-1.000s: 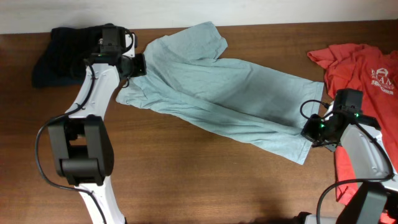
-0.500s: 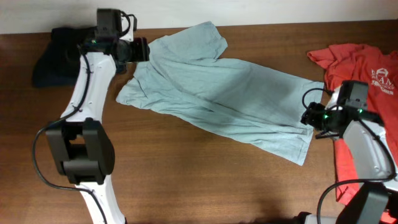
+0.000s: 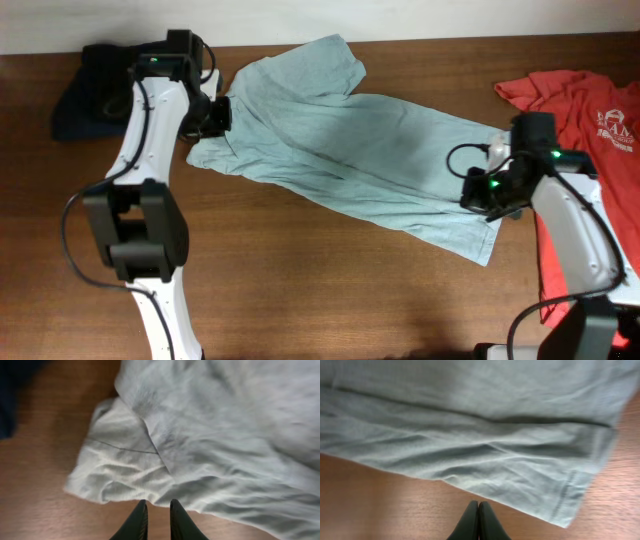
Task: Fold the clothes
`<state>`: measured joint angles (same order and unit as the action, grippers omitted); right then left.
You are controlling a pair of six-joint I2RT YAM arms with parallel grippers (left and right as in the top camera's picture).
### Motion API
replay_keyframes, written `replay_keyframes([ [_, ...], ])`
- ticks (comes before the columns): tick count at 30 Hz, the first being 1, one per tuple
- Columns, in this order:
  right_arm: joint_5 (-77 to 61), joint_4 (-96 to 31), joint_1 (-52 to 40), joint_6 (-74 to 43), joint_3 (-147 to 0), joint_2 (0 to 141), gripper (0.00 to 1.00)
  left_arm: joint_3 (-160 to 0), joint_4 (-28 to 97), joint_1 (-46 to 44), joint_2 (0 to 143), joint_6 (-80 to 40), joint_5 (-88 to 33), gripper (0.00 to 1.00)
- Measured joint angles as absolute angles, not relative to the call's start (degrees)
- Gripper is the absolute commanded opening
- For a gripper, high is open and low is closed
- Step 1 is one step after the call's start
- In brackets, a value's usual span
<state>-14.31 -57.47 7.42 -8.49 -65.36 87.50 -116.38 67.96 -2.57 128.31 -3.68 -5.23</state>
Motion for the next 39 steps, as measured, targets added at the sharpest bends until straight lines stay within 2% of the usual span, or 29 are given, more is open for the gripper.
replay_keyframes([
  [9,-14.5,-51.2,1.9,-8.5,-61.0,93.7,0.04,-116.4,67.9,-2.6,133.4,-3.7,-4.9,0.15],
  [17,-14.5,-46.2,1.1,-8.4,-59.6,101.8,0.04,-116.4,68.2,-2.6,134.5,-3.7,-1.7,0.15],
  [31,-14.8,-49.9,1.1,-8.6,-60.0,105.1,0.04,-112.3,66.4,-2.6,134.5,-3.7,0.9,0.14],
  [39,-14.4,-54.4,1.1,-8.9,-60.0,105.5,0.04,-108.0,69.0,-2.6,134.5,-3.8,3.2,0.06],
])
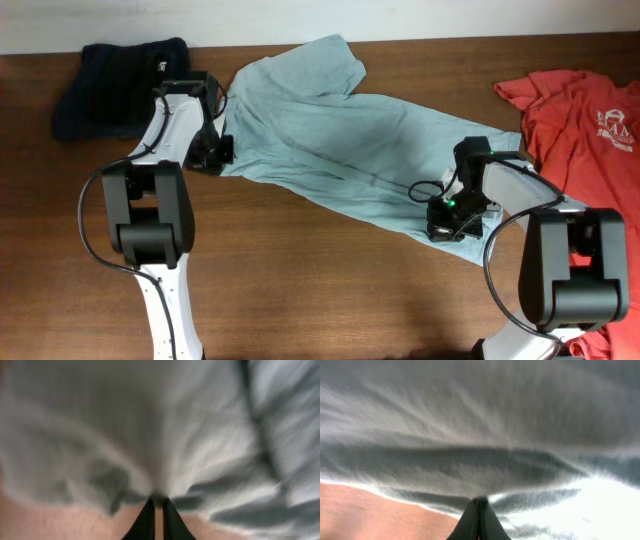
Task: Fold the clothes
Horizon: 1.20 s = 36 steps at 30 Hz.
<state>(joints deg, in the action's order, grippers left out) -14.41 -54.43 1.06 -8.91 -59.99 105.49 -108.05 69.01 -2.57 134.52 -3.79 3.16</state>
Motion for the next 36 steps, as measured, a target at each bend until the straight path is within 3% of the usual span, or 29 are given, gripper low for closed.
replay_keyframes([
  [11,-8.2,-58.3,1.1,-10.6,-59.9,105.7,0.04,-107.4,75.2,-2.6,134.5,-8.1,10.6,0.01],
  [20,-7.9,-58.1,1.1,-10.6,-59.9,105.7,0.05,-110.9,74.8,-2.6,134.5,-8.9,6.5,0.01],
  [36,-7.7,-57.9,1.1,-10.6,-59.9,105.7,0.06,-114.6,59.5,-2.6,134.8,-9.3,3.2,0.01],
])
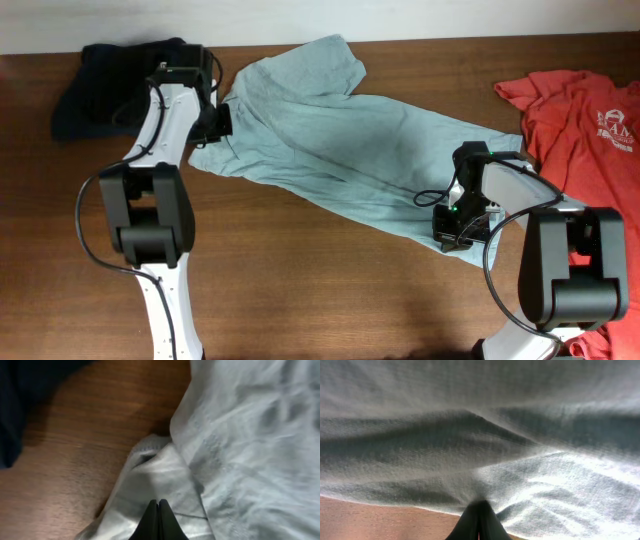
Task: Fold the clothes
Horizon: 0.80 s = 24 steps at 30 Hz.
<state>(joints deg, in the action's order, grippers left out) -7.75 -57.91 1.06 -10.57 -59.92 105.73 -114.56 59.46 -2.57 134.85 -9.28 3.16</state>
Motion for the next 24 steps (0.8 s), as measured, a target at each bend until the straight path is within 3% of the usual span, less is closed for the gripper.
replay_keyframes([
  [24,-1.5,-60.1,3.2,-12.3,-59.9,105.8,0.07,-114.0,73.8,-1.1,137.9,-12.1,11.7,0.01],
])
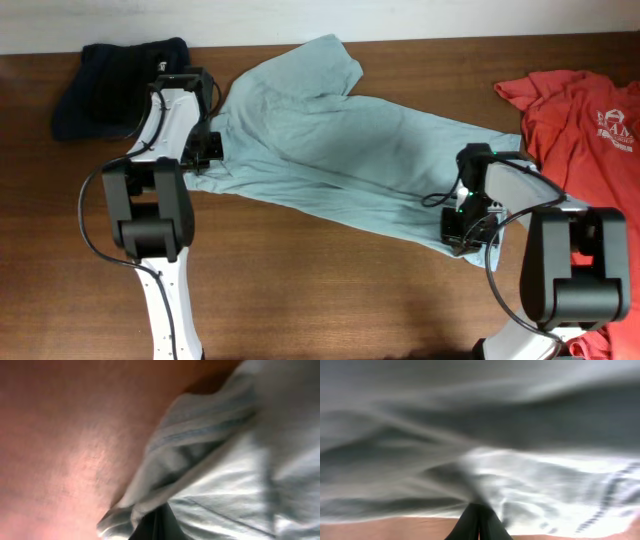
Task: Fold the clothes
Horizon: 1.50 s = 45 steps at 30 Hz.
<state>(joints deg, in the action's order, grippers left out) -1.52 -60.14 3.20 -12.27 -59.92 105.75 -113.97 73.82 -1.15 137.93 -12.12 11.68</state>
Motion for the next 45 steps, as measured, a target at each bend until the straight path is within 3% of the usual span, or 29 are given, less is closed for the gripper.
replay_keyframes([
  [11,-0.8,-60.2,13.0,-13.9,-59.9,105.8,0.07,-112.7,83.0,-0.6,138.3,-16.2,12.5,0.01],
  [19,-0.9,-63.2,13.6,-14.5,-61.8,106.4,0.07,-108.6,83.8,-0.6,138.1,-18.3,13.0,0.01],
  [27,-2.5,-71.5,13.6,-13.0,-74.0,106.5,0.08,-109.6,82.7,-0.6,136.0,-18.5,12.9,0.01],
  [32,-6.7,-74.4,12.2,-7.1,-81.1,106.6,0.08,-112.9,80.9,-0.6,129.0,-18.7,12.7,0.01],
  [38,-9.4,-72.5,2.9,-0.2,-84.2,106.6,0.09,-114.9,75.2,-0.3,118.5,-19.2,12.7,0.09],
  [42,-10.1,-65.3,-6.4,2.2,-84.2,106.6,0.10,-115.1,73.3,1.4,115.6,-19.4,12.6,0.27],
  [43,-10.2,-63.0,-8.5,2.4,-84.2,106.6,0.10,-115.1,73.0,2.0,115.5,-19.5,12.6,0.40],
  [44,-10.3,-60.8,-10.7,2.8,-84.3,106.6,0.10,-115.1,72.8,2.8,115.5,-19.6,12.6,0.63],
  [45,-10.3,-57.7,-13.4,3.0,-84.3,106.6,0.11,-115.1,72.7,3.7,115.5,-19.5,12.6,0.70],
])
